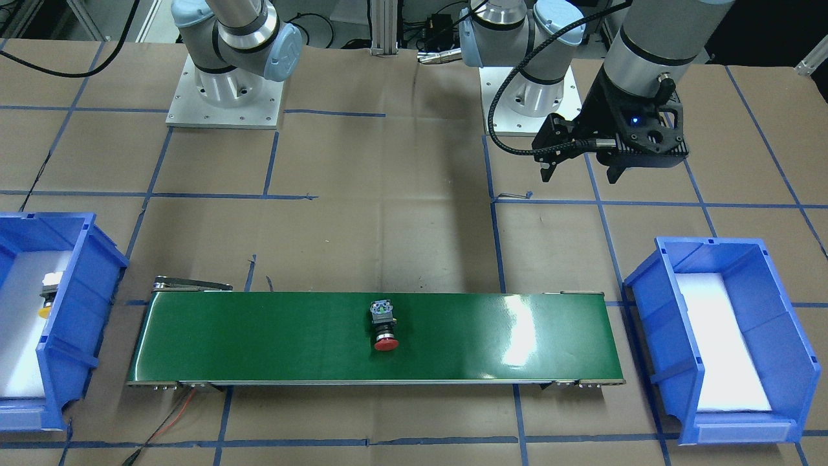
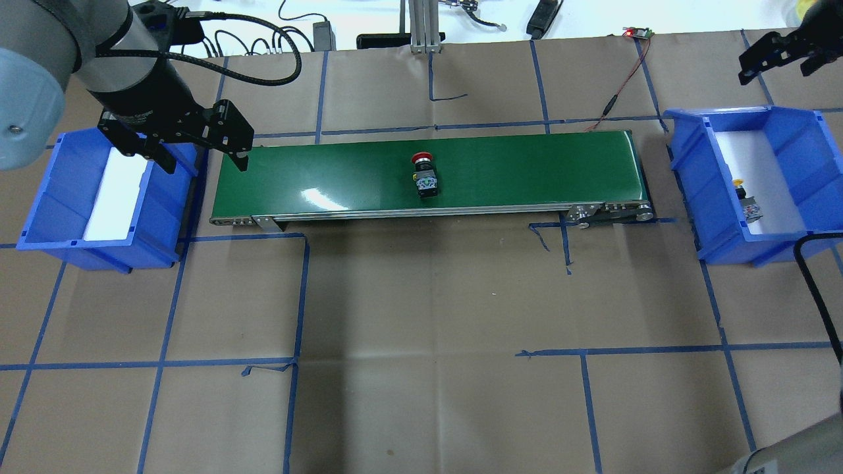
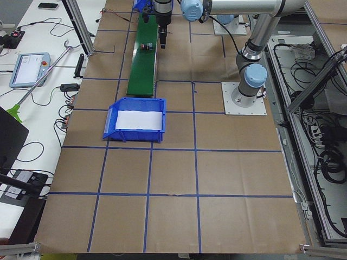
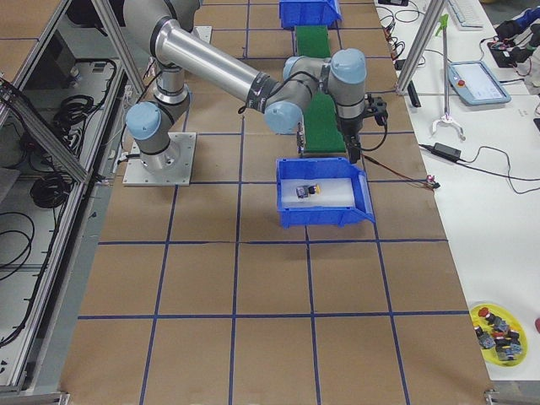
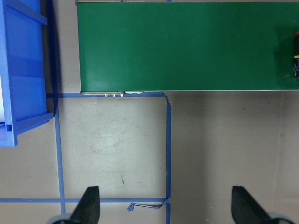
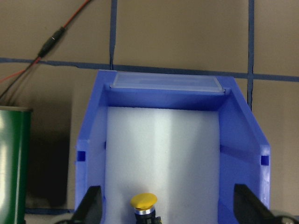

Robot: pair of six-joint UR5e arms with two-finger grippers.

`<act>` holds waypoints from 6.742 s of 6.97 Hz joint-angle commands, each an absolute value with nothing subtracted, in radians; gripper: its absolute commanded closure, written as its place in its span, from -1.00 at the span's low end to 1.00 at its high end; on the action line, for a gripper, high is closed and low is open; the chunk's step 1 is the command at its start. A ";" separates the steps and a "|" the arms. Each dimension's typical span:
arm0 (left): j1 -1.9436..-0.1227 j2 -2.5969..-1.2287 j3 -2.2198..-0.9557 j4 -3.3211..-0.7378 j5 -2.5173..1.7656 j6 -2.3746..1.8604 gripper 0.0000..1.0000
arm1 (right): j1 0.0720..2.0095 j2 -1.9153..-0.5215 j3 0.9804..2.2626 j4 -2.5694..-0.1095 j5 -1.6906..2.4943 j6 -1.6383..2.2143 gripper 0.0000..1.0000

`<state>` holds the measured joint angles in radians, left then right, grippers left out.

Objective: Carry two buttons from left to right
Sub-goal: 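Release the yellow button and move the right gripper back over the conveyor, then lower the right gripper onto the red button and grasp it, then carry the red button into the blue bin and release it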

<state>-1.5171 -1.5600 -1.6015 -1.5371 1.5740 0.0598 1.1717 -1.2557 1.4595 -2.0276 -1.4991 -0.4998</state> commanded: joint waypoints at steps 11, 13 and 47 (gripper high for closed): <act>-1.517 -1.560 -1.601 -1.537 1.574 0.061 -0.99 | 1.566 -1.186 1.416 -1.896 -1.491 -0.006 -0.99; -1.517 -1.560 -1.601 -1.537 1.574 0.061 -0.99 | 1.586 -1.160 1.423 -1.896 -1.494 0.018 -0.99; -1.517 -1.560 -1.601 -1.537 1.574 0.060 -0.99 | 1.106 -1.057 1.432 -1.977 -1.657 -0.542 0.93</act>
<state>-1.5171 -1.5602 -1.6015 -1.5370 1.5739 0.0611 1.1062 -1.0717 1.3748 -1.9027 -1.6628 -0.5418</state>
